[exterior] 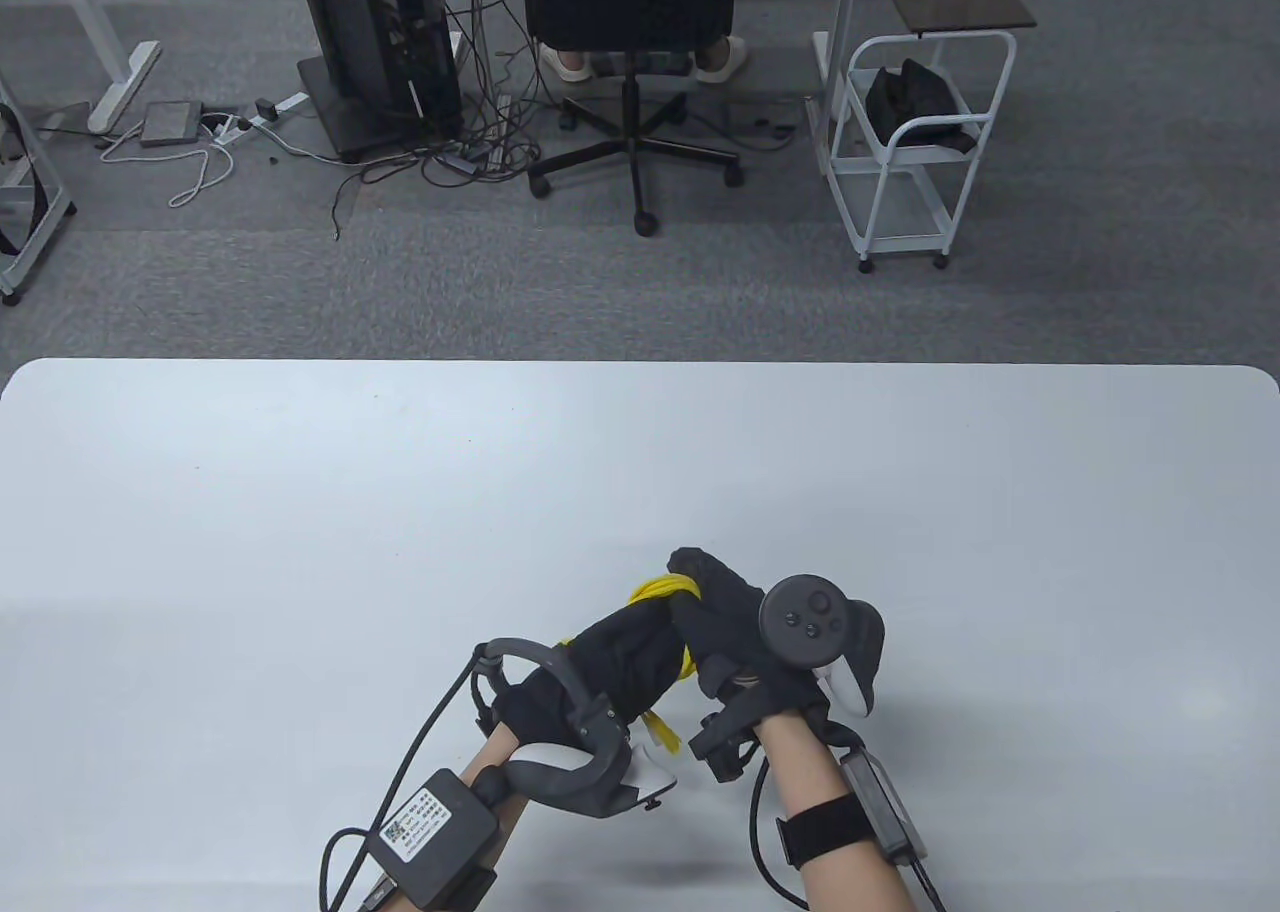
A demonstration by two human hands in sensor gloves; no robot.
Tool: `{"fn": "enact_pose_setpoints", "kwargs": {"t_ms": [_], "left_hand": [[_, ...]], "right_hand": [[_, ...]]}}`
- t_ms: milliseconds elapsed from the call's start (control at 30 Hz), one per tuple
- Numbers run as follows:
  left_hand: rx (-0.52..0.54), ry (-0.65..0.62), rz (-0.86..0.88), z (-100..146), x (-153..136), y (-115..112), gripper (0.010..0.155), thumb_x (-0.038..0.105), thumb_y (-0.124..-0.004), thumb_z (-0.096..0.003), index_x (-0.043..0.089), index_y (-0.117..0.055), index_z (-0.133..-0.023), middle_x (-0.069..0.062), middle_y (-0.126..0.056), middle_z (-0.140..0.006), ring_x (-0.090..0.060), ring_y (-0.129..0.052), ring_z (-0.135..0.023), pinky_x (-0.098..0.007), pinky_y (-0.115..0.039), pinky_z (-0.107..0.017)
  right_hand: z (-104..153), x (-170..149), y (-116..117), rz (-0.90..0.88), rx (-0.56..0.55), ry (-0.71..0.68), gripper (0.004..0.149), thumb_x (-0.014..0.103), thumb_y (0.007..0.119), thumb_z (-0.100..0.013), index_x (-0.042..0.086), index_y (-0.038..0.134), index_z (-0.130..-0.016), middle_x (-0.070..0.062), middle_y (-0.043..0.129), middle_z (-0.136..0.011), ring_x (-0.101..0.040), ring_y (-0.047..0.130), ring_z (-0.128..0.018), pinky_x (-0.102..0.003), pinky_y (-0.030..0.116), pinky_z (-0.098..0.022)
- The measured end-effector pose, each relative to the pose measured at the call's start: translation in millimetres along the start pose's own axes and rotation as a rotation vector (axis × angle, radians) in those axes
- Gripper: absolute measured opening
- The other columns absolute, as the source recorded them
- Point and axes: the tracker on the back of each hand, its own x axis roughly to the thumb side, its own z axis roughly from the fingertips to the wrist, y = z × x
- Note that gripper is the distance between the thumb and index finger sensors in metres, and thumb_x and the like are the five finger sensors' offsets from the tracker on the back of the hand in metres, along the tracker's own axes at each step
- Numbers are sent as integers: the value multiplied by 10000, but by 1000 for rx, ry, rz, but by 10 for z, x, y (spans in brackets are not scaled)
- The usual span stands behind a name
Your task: Coil the rope
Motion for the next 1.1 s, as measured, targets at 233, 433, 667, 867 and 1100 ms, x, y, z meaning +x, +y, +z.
{"fn": "enact_pose_setpoints", "kwargs": {"t_ms": [233, 433, 667, 867, 1100], "left_hand": [[-25, 8, 0, 14, 16, -28, 640, 459, -687, -563, 270, -543, -1158, 6, -522, -1247, -219, -545, -1160, -412, -397, -775], [-2, 107, 122, 136, -166, -29, 679, 527, -649, -559, 259, -502, -1165, -58, -364, -1267, -290, -428, -1172, -445, -361, -777], [-152, 309, 256, 315, -440, -380, 712, 577, -603, -555, 246, -490, -1176, -83, -359, -1277, -312, -406, -1182, -487, -328, -781], [-275, 413, 299, 409, -528, -614, 718, 585, -594, -557, 240, -491, -1178, -89, -348, -1280, -328, -394, -1182, -495, -318, -779], [-406, 460, 308, 506, -582, -816, 724, 591, -589, -557, 241, -484, -1182, -91, -322, -1284, -335, -369, -1186, -501, -304, -779]], "right_hand": [[23, -54, -51, 41, -55, 43, 474, 270, 742, -597, 48, 647, -1005, -237, 830, -868, -316, 1046, -528, -503, 857, -496], [64, -393, -288, 246, -125, 150, 478, 256, 722, -593, 56, 623, -1015, -243, 811, -880, -303, 1038, -540, -497, 852, -508], [58, -560, -417, 300, -90, 237, 478, 246, 715, -593, 69, 609, -1024, -242, 794, -899, -327, 1021, -570, -521, 827, -530], [50, -697, -369, 475, 27, 331, 492, 239, 680, -605, 83, 547, -1052, -240, 727, -965, -423, 939, -696, -608, 722, -595], [33, -706, -308, 587, 177, 392, 587, 347, 691, -618, 108, 454, -1099, -245, 591, -1087, -543, 723, -891, -736, 521, -659]]}}
